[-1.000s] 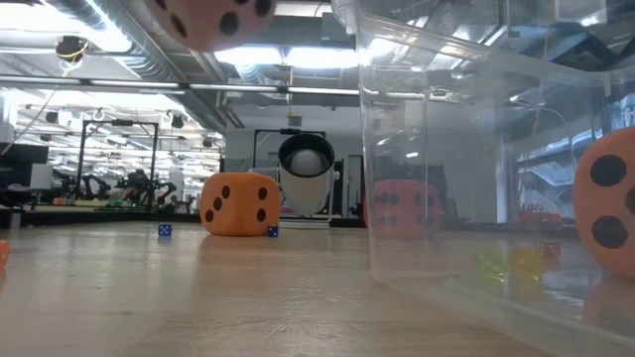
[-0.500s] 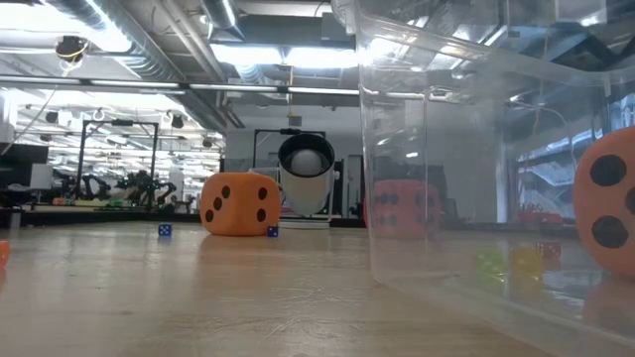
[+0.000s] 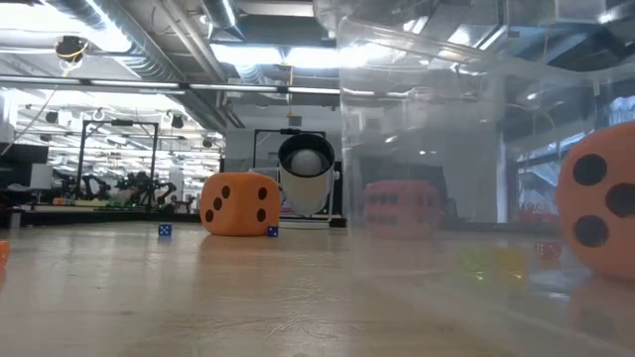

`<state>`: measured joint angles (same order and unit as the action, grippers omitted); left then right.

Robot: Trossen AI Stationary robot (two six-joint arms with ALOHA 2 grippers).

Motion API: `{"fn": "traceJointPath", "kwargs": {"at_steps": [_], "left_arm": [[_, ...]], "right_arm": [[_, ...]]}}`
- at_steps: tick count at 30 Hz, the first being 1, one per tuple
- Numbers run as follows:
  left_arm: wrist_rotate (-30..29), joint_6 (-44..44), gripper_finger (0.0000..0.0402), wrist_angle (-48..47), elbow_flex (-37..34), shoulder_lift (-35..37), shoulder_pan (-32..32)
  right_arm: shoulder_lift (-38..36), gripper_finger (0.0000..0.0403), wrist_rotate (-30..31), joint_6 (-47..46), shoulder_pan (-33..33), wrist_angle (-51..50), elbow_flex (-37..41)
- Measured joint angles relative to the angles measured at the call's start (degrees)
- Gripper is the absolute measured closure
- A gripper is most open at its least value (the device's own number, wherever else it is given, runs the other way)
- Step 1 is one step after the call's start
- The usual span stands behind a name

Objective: Pick & Place Dice
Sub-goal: Put the large pink die into the transparent bin

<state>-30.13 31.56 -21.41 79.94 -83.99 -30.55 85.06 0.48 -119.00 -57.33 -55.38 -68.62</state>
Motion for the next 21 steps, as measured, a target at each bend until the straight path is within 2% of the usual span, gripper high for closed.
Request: {"fn": "traceJointPath", "kwargs": {"at_steps": [11, 16, 21], "left_arm": [[2.3, -0.9, 0.0327, 0.0, 0.0, 0.0, 0.0], [5.7, -0.9, 0.0328, -0.6, 0.0, 0.0, 0.5], [8.3, 1.2, 0.0328, -3.6, 0.1, 0.0, 1.6]], "right_arm": [[0.0, 0.0402, 6.0, 8.6, 4.3, 6.3, 0.0], [0.0, 0.0402, 9.3, 13.5, 6.3, 10.3, 0.0], [0.0, 0.0402, 10.1, 16.1, 8.0, 10.6, 0.0]]}}
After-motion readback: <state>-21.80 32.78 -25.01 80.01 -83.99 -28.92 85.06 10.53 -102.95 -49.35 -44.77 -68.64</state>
